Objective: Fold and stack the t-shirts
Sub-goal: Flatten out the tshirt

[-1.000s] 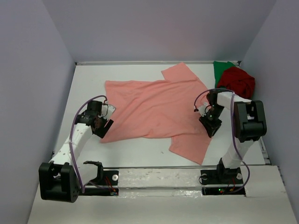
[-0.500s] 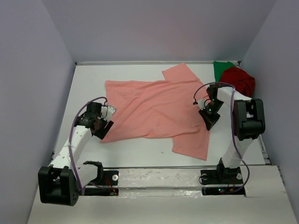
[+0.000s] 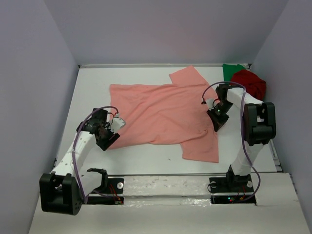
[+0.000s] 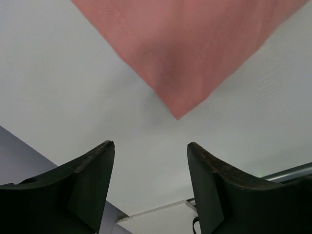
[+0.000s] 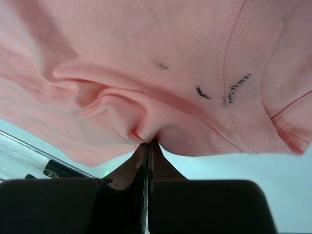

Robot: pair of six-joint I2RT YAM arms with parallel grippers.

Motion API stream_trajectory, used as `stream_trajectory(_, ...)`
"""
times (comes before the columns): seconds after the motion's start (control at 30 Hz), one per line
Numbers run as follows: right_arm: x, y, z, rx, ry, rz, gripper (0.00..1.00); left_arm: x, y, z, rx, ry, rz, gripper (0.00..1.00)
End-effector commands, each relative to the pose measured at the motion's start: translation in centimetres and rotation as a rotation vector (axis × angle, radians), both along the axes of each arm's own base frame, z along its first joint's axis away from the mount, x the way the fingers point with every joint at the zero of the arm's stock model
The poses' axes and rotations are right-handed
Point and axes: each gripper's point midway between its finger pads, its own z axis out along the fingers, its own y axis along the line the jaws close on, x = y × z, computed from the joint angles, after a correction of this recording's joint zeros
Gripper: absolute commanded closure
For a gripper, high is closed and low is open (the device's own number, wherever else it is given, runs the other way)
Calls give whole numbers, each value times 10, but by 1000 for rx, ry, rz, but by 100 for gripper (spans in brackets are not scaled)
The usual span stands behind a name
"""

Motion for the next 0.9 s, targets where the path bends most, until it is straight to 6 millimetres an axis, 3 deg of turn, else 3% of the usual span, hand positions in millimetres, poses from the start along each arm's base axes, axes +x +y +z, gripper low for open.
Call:
stream_trajectory(0.0,12,9,2,26,-9,-11,100,-16,-3,8,38,92,-162,28)
stream_trajectory(0.17,16,14,0,48,-4,-20,100,-17,-7,-1,63,136,-204,30)
stream_trajectory(0.3,16,13,-4,45,5,-22,100,-17,-26,-12,53,180,-268,30)
stream_trajectory(0.53,14,13,-6,43,12,-19,100,-7,-38,-29,122,172,-284,30)
stream_trajectory(0.67,11,11,-10,35,21,-15,100,1,-29,-35,187,148,-250,30)
stream_trajectory(0.87,13,10,-10,27,20,-16,100,-4,-12,-50,285,145,-217,30)
